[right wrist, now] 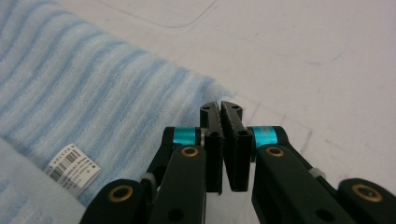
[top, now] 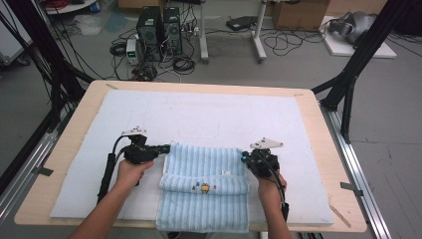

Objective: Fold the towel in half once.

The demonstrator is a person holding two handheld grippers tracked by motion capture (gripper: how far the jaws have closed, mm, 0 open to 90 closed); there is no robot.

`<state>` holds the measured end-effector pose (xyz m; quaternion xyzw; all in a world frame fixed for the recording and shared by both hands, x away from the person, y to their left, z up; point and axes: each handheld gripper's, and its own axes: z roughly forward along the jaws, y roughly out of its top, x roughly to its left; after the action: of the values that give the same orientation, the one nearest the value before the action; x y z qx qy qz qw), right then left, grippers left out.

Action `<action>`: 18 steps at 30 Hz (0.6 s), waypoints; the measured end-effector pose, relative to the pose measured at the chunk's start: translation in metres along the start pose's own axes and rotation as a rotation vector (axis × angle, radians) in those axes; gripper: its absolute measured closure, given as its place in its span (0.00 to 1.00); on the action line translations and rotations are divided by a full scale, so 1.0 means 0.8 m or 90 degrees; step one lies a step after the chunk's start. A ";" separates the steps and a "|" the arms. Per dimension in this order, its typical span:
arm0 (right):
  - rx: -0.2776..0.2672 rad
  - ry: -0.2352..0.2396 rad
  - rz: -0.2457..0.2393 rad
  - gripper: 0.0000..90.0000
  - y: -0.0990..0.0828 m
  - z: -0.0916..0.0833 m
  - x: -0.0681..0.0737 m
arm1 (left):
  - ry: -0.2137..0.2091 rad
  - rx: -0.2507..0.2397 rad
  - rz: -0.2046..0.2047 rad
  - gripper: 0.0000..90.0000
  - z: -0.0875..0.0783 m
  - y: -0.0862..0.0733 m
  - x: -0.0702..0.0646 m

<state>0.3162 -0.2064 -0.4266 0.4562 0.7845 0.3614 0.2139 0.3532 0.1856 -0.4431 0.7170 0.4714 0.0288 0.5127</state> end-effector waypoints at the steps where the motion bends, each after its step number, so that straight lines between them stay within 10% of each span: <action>1: 0.004 0.001 0.009 0.97 0.001 0.004 -0.001 | 0.012 0.003 0.001 0.95 0.003 -0.001 0.000; 4: 0.018 -0.014 0.022 0.74 -0.001 0.009 -0.003 | 0.063 0.005 -0.003 0.54 0.005 -0.002 0.000; 7: -0.004 -0.014 0.077 0.47 -0.003 0.008 -0.013 | 0.086 -0.017 0.000 0.49 0.002 0.001 0.006; 9: -0.009 0.017 0.090 0.45 -0.004 0.014 -0.020 | 0.094 -0.005 -0.004 0.48 0.007 0.000 0.008; 12: 0.022 0.025 0.053 0.49 -0.002 0.028 -0.020 | 0.101 0.017 0.029 0.51 0.017 -0.004 0.004; 16: 0.033 0.028 0.055 0.64 -0.003 0.034 -0.020 | 0.095 0.042 0.062 0.92 0.020 -0.004 0.003; 18: 0.033 0.038 0.048 0.83 -0.002 0.033 -0.020 | 0.092 0.048 0.086 0.97 0.021 -0.003 0.002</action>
<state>0.3408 -0.2110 -0.4454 0.4797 0.7819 0.3624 0.1648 0.3614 0.1751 -0.4533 0.7619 0.4589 0.0970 0.4467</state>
